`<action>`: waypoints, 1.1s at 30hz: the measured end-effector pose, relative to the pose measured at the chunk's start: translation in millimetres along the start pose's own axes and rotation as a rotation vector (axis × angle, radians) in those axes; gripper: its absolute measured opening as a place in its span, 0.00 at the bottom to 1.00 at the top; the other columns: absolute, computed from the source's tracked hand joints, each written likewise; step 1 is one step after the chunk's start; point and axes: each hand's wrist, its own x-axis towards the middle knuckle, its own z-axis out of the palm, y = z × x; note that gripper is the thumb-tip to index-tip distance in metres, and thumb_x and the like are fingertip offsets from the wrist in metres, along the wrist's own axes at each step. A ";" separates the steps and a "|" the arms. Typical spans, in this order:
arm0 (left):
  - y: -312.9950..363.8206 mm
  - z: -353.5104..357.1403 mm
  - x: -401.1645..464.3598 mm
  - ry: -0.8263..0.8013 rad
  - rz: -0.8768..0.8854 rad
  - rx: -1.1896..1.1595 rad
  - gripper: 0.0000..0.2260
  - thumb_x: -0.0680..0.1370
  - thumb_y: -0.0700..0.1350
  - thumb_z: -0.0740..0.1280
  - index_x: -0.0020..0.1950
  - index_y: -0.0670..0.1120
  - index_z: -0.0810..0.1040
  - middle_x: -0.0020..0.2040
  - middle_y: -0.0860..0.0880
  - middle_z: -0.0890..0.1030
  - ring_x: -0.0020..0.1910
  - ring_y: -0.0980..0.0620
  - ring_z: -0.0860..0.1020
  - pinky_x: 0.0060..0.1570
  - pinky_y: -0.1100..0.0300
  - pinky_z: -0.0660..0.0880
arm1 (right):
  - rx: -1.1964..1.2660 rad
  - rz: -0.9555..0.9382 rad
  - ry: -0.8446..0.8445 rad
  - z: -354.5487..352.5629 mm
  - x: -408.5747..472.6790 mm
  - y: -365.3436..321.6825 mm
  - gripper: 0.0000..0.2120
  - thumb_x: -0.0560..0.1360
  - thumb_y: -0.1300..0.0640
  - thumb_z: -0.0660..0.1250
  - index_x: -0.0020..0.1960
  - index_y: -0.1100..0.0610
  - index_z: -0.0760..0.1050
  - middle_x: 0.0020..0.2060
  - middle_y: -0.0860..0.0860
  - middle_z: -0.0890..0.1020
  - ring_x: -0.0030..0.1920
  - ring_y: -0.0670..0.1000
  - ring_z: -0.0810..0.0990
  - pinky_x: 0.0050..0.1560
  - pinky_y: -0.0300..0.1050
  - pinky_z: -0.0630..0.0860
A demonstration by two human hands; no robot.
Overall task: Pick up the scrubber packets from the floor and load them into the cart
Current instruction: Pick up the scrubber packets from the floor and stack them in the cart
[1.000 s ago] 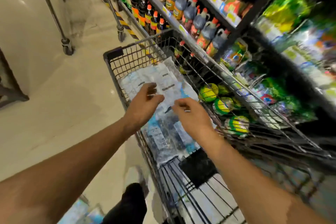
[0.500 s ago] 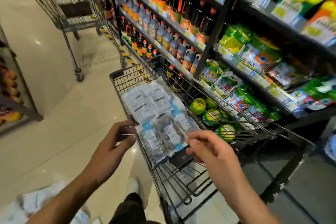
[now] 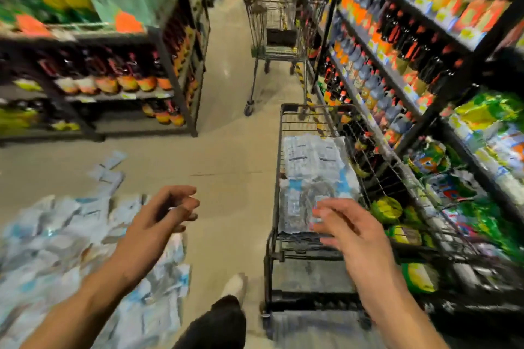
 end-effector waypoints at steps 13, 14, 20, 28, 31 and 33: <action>-62.0 -116.1 -170.0 0.472 -0.164 -0.097 0.09 0.81 0.43 0.68 0.54 0.56 0.84 0.52 0.47 0.86 0.52 0.49 0.84 0.55 0.51 0.77 | -0.153 0.008 -0.504 131.7 -67.4 -0.1 0.05 0.80 0.57 0.69 0.51 0.50 0.84 0.46 0.48 0.88 0.46 0.50 0.87 0.51 0.49 0.80; -69.2 -122.5 -182.0 0.503 -0.179 -0.124 0.08 0.81 0.42 0.68 0.54 0.55 0.84 0.52 0.47 0.86 0.51 0.49 0.84 0.55 0.51 0.77 | -0.183 0.019 -0.544 145.1 -76.0 3.7 0.05 0.81 0.57 0.69 0.51 0.50 0.84 0.46 0.47 0.88 0.45 0.50 0.87 0.52 0.49 0.81; -112.4 -162.9 -261.3 0.651 -0.272 -0.220 0.13 0.74 0.50 0.67 0.56 0.49 0.82 0.49 0.47 0.87 0.46 0.55 0.83 0.51 0.53 0.76 | -0.310 0.094 -0.731 219.1 -146.2 39.3 0.06 0.80 0.58 0.69 0.49 0.50 0.84 0.45 0.49 0.88 0.44 0.51 0.87 0.51 0.49 0.80; -195.2 -211.6 -385.3 0.829 -0.516 -0.254 0.07 0.82 0.41 0.66 0.54 0.50 0.83 0.45 0.51 0.87 0.45 0.54 0.83 0.49 0.54 0.75 | -0.476 0.171 -0.864 288.1 -247.8 98.7 0.10 0.80 0.59 0.69 0.44 0.48 0.84 0.44 0.50 0.88 0.41 0.51 0.87 0.48 0.50 0.79; -207.4 -232.8 -412.8 0.935 -0.545 -0.312 0.05 0.80 0.45 0.68 0.53 0.50 0.84 0.43 0.51 0.87 0.43 0.54 0.83 0.49 0.54 0.75 | -0.465 0.181 -0.868 318.5 -270.0 110.8 0.09 0.81 0.60 0.68 0.45 0.52 0.84 0.44 0.54 0.88 0.42 0.55 0.86 0.46 0.50 0.78; -211.3 -248.0 -418.8 1.013 -0.546 -0.369 0.11 0.73 0.50 0.67 0.52 0.50 0.84 0.43 0.50 0.87 0.43 0.55 0.82 0.48 0.55 0.75 | -0.476 0.170 -0.888 340.2 -281.0 115.3 0.08 0.80 0.61 0.68 0.46 0.53 0.83 0.44 0.55 0.87 0.41 0.54 0.85 0.45 0.49 0.77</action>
